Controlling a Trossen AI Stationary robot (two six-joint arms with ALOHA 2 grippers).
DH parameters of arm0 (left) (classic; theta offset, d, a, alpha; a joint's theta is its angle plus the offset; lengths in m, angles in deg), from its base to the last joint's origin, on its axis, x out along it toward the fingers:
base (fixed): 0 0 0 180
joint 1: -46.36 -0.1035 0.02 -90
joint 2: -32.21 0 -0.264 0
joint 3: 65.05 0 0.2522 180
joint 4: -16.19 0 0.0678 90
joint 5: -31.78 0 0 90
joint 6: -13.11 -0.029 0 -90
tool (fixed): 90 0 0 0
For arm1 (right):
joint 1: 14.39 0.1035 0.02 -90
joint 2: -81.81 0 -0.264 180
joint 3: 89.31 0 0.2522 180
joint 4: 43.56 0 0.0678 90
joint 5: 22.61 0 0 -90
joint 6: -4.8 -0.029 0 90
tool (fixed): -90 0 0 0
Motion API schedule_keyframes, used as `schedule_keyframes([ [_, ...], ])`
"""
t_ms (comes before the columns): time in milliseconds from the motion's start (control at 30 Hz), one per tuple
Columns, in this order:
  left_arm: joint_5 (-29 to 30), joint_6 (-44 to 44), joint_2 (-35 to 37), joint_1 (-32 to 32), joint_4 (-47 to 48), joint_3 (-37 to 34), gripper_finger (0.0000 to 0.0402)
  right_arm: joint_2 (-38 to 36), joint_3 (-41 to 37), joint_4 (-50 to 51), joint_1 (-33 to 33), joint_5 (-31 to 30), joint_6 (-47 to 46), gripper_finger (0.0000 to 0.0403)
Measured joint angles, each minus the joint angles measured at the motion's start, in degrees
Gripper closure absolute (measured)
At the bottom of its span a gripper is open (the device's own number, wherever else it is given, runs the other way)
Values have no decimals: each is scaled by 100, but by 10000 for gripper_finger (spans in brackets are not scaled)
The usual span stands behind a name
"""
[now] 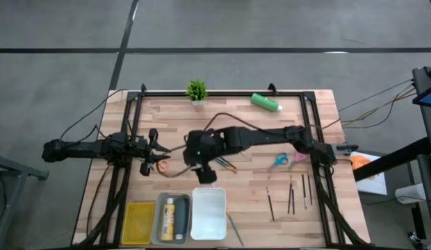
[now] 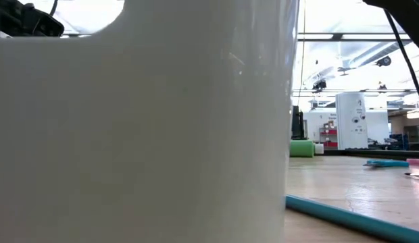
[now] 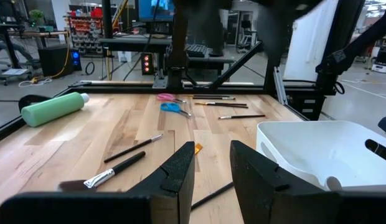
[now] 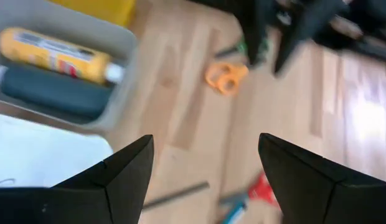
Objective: Pick & Place Paint Supplies
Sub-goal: Put the green paint bottle into the gray bin
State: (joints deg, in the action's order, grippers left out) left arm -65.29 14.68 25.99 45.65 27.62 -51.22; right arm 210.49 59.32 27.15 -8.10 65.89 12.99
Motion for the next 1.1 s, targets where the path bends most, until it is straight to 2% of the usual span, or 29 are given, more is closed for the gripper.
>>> schedule_keyframes([
  [333, 0, -1, 0, 0, 2, 0, 297, -313, -25, 331, -652, 58, 222, 116],
  [600, 1, -1, 0, 0, 6, 0, 297, -402, -116, -186, -1222, 1062, 385, 116],
  [800, 0, 0, 0, 0, 2, 0, 297, -402, -785, -1952, -1519, 1699, 294, 116],
  [900, 0, -1, 0, 0, 2, 0, 297, -402, -1271, -3261, -1615, 1951, 38, 116],
  [1100, 0, 0, 0, 0, 0, 0, 297, -456, -2439, -5748, -1700, 2068, -725, 116],
])
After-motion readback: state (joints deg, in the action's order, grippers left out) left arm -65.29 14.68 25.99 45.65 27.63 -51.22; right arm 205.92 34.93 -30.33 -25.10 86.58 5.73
